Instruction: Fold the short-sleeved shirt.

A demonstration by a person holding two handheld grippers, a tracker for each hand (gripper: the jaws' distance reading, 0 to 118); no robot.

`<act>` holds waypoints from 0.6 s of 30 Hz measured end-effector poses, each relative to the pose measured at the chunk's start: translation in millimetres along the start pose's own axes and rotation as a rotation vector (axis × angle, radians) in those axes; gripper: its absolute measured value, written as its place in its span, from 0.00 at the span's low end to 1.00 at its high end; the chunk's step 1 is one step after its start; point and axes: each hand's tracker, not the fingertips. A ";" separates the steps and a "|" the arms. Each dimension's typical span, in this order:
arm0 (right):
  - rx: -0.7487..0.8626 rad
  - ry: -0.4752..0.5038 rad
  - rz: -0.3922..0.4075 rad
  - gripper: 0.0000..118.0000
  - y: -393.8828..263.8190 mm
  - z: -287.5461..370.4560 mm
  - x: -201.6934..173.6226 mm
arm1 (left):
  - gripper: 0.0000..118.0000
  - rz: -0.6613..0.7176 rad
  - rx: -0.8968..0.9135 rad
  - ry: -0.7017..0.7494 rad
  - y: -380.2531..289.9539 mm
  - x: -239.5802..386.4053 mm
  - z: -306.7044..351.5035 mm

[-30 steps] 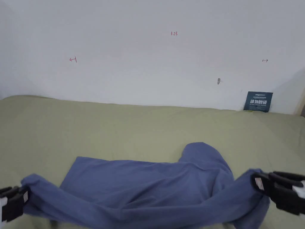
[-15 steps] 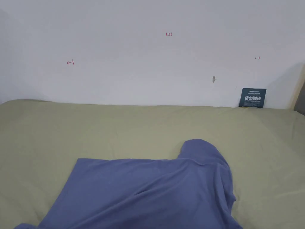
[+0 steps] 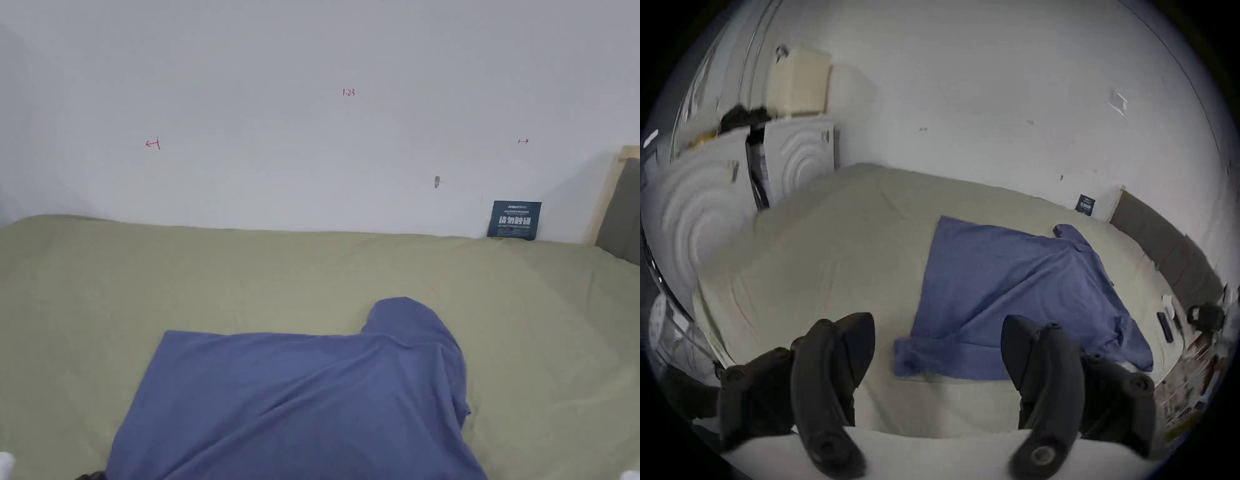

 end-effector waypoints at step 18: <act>-0.093 0.047 0.100 0.00 -65.5 -3.7 -35.7 | 0.00 -0.026 -0.203 0.009 -79.1 40.4 -14.0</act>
